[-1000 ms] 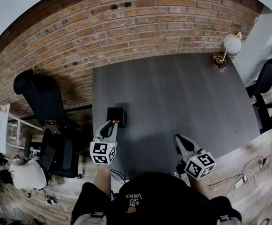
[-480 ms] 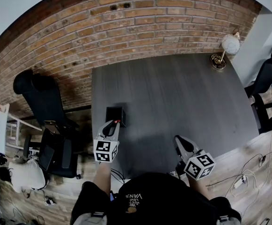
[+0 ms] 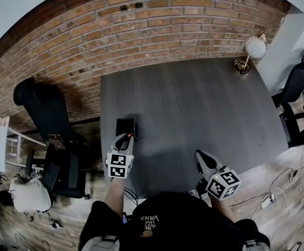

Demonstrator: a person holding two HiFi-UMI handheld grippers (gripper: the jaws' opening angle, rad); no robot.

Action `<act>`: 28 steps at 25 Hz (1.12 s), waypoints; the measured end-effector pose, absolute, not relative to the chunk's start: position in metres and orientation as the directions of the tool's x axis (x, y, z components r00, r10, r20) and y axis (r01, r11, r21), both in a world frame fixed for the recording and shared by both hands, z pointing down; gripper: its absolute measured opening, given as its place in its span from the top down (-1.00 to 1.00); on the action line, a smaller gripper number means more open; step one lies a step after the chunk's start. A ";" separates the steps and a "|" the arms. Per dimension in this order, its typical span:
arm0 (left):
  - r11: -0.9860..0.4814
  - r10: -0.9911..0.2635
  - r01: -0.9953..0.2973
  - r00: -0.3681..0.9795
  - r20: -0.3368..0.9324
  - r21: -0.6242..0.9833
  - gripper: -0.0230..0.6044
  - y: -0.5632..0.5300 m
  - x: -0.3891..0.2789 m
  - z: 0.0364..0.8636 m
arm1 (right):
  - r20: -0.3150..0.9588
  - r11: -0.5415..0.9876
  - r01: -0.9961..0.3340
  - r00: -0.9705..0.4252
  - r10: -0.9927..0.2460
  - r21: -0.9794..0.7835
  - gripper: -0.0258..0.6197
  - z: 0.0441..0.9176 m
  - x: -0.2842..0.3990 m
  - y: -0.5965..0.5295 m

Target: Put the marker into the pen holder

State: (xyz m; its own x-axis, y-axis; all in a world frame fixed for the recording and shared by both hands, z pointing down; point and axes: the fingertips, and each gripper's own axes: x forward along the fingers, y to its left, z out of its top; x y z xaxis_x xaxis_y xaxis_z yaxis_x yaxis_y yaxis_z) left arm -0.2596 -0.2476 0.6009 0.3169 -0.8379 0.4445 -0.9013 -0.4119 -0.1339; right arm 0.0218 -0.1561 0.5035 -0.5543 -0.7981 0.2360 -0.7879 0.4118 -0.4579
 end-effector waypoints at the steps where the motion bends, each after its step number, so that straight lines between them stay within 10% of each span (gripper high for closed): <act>1: -0.413 -0.835 -0.900 0.314 0.452 -0.138 0.55 -0.248 -0.259 0.603 | 0.236 0.411 -0.788 -0.553 -0.799 -0.458 0.92 0.503 0.023 -0.156; 28: -0.346 -0.876 -0.932 0.279 0.394 -0.108 0.38 -0.226 -0.259 0.579 | 0.206 0.494 -0.731 -0.635 -0.744 -0.471 0.91 0.493 0.023 -0.164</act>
State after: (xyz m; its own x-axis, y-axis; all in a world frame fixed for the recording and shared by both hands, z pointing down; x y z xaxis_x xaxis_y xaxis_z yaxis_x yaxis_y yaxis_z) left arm -0.2588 -0.2262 0.5794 0.2789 -0.8757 0.3942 -0.9321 -0.3456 -0.1081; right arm 0.0230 -0.1638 0.4930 -0.6355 -0.7442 0.2057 -0.7308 0.4939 -0.4711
